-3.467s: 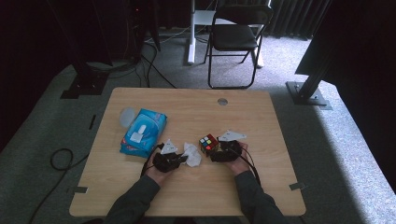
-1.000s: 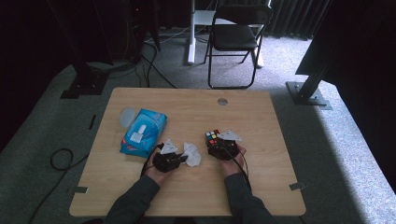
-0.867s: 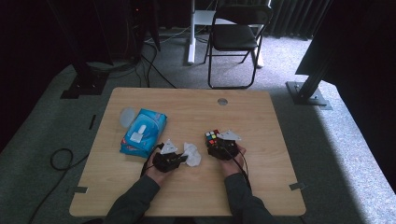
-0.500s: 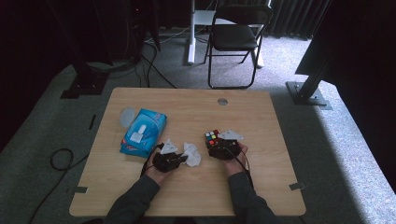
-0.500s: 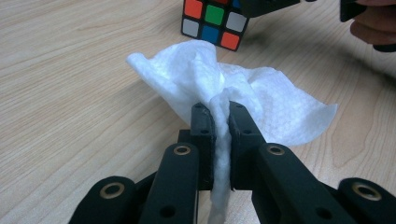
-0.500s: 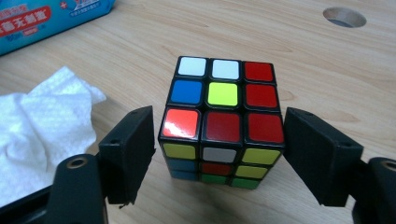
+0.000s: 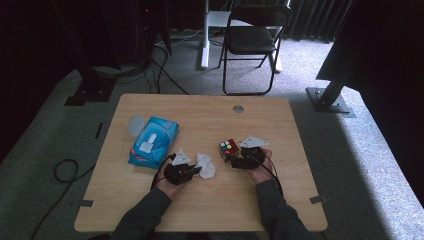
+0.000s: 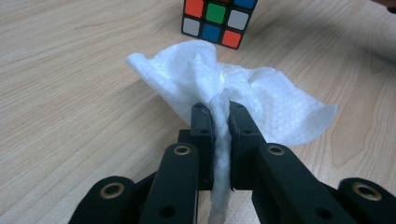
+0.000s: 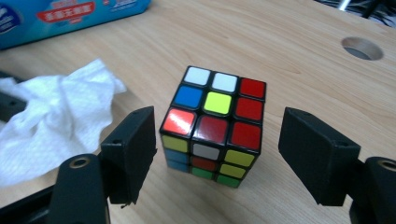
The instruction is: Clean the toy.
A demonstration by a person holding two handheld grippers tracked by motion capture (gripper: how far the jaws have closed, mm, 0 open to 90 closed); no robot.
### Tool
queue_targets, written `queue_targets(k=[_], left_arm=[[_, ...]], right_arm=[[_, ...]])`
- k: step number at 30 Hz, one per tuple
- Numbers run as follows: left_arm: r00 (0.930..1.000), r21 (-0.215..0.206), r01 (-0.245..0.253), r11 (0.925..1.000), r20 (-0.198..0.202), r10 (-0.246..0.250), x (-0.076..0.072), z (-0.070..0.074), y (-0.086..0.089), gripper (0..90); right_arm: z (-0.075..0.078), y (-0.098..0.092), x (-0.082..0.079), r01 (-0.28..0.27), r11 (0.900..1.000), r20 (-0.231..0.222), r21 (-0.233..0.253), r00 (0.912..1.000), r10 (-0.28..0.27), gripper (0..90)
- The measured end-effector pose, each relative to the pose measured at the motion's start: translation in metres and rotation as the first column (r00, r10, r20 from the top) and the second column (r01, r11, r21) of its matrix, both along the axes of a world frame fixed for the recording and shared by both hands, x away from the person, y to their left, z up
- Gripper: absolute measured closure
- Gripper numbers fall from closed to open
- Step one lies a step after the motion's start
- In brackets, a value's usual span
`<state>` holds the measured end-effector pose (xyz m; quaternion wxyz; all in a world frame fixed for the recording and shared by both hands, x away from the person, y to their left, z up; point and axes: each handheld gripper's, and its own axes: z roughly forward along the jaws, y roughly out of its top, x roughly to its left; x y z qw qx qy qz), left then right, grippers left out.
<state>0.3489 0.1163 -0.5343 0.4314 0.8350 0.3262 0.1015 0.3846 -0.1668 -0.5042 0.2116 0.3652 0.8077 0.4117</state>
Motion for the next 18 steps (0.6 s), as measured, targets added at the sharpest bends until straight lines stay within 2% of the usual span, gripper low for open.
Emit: queue_targets(k=[6,9,13,18], left_arm=[[1.0000,-0.001,0.000,1.0000,-0.001,0.000,0.000,0.000,0.000,82.7],[1.0000,0.000,0.001,1.0000,-0.002,-0.001,0.000,0.000,0.000,82.7],[1.0000,-0.001,0.000,1.0000,-0.001,0.000,0.000,0.000,0.000,82.7],[1.0000,0.000,0.001,1.0000,0.000,-0.001,0.000,0.000,0.000,82.7]], right_arm=[[-0.001,-0.005,0.002,-0.037,0.999,-0.008,-0.004,0.9993,0.037,29.6],[-0.004,-0.004,0.003,-0.047,0.999,-0.032,0.003,0.9984,0.047,26.9],[-0.009,0.000,0.005,-0.034,0.999,-0.039,0.004,0.9987,0.035,21.8],[-0.013,0.005,0.006,-0.008,1.000,-0.045,0.002,0.9990,0.008,23.3]])
